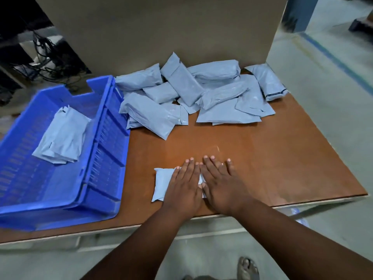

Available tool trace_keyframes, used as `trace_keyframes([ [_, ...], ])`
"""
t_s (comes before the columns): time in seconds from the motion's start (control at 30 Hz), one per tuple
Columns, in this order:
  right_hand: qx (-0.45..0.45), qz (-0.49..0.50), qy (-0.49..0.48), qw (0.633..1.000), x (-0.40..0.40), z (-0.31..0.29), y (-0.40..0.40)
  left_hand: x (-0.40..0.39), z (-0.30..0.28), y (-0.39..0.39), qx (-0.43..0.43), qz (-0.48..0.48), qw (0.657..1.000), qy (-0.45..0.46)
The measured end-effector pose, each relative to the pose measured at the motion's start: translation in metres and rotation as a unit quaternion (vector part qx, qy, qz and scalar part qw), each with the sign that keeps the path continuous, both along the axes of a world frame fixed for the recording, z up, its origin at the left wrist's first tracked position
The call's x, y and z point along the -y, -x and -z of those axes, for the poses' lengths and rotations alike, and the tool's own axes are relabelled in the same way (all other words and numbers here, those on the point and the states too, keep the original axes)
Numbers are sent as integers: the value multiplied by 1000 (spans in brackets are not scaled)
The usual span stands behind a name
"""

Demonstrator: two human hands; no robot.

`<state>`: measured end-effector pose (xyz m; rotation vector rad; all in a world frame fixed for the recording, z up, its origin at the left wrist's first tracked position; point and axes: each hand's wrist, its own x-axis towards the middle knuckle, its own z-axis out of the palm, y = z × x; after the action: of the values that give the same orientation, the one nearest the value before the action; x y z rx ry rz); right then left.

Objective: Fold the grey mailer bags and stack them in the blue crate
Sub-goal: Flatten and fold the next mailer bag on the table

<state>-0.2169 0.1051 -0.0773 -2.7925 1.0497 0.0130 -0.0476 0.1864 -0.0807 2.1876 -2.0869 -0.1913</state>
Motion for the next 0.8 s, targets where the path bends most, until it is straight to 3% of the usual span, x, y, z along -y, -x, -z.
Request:
trace_keyframes([
  [0.2,10,-9,-15,1000,2,-7,3,2,-5,-1,-11,-10,999,-34],
  [0.4,-30,-34,-12,999,24,-22,13,12,-17,26,-37,-65,997,-35],
  [0.57,-57,-13,-24,998,52,-37,48,34,-26,59,-43,-49,997,-29],
  [0.8,29,-8,28,999,28,-51,8,15,-28,17,43,-2,999,13],
])
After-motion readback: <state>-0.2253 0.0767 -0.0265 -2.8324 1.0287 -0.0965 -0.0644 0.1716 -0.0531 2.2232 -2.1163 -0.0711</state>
